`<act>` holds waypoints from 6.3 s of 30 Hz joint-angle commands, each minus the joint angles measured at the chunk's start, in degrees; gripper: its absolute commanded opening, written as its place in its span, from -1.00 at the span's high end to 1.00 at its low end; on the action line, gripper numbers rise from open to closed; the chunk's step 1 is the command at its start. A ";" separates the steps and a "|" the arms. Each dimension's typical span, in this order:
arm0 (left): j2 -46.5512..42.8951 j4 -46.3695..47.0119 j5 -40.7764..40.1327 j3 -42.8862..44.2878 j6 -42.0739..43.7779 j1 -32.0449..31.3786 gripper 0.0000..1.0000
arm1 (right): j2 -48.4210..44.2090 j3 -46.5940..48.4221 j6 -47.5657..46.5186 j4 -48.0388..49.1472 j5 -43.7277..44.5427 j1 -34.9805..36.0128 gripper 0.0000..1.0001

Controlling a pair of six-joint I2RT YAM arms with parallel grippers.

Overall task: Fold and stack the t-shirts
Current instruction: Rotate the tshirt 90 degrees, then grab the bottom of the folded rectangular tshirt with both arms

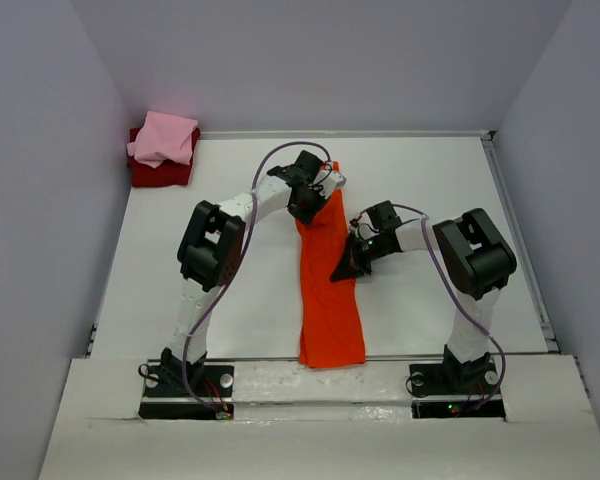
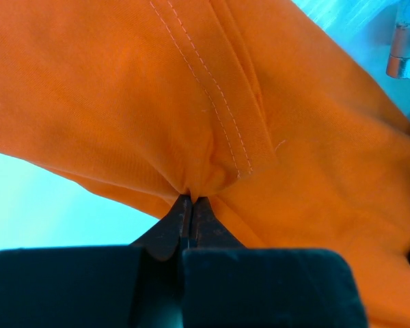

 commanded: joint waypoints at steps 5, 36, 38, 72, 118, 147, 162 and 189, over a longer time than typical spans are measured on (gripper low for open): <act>-2.75 -0.68 -2.17 -0.42 -0.10 0.93 1.00 | 2.29 0.28 -1.42 -2.79 3.12 0.97 1.00; -6.97 2.84 -3.31 -7.80 -0.01 3.65 0.58 | 2.21 -0.07 -1.60 -2.79 3.21 0.97 1.00; -6.19 3.01 -2.88 -7.81 -0.19 3.57 0.31 | 2.21 -0.07 -1.69 -2.79 3.12 0.97 1.00; -41.22 37.06 30.25 -42.38 -49.52 14.73 -0.98 | -9.29 24.38 -9.86 -24.49 2.85 -4.30 0.93; -72.91 39.12 11.37 -90.25 -91.41 -20.06 -0.82 | -62.40 -45.77 -1.25 -20.29 -6.72 -13.80 -0.35; -59.01 61.37 7.94 -93.32 -100.03 -24.29 -0.71 | -42.18 -42.08 8.94 3.45 -5.23 -1.59 -0.29; -55.05 63.04 9.43 -91.74 -98.80 -24.21 -0.64 | -37.70 -41.64 16.42 12.24 -2.51 7.03 -0.06; -58.91 58.06 13.30 -90.34 -95.99 -21.31 0.58 | -35.95 -29.69 10.89 -1.20 -1.54 7.03 1.00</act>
